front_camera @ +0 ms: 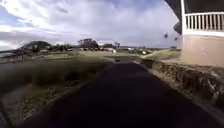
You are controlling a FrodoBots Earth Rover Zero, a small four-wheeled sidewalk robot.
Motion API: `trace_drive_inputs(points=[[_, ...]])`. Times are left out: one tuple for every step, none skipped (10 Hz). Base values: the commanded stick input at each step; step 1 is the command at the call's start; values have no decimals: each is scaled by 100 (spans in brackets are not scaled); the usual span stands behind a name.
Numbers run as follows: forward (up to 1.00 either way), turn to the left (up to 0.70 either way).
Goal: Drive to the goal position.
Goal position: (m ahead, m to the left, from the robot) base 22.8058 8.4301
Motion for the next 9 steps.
trace_drive_inputs(points=[[70,0],[70,0],[70,0],[70,0],[70,0],[70,0],[70,0],[70,0],[70,0]])
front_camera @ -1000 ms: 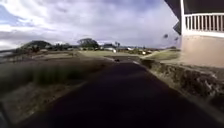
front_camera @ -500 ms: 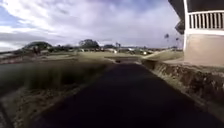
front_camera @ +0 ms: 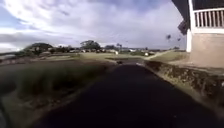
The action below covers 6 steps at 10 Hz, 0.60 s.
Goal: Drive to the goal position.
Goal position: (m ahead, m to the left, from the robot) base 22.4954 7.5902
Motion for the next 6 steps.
trace_drive_inputs(points=[[70,0],[70,0],[70,-3],[70,-19],[70,-35],[70,-35]])
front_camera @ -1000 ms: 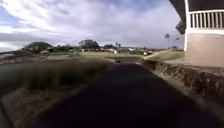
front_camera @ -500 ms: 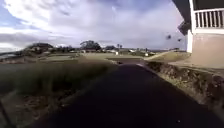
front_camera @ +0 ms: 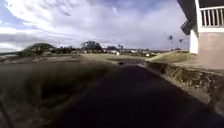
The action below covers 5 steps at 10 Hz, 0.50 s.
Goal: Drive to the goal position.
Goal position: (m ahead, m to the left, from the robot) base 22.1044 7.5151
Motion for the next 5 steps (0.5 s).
trace_drive_inputs(points=[[70,-35],[70,-35],[70,-35],[70,-28],[70,-7]])
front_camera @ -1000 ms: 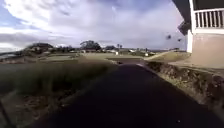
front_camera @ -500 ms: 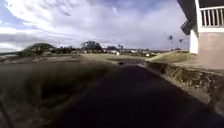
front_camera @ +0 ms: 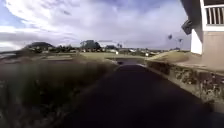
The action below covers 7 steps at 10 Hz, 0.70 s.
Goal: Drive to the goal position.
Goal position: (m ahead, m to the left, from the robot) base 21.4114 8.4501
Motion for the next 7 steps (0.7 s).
trace_drive_inputs(points=[[70,0],[70,0],[70,0],[70,0],[70,0],[70,0],[70,0]])
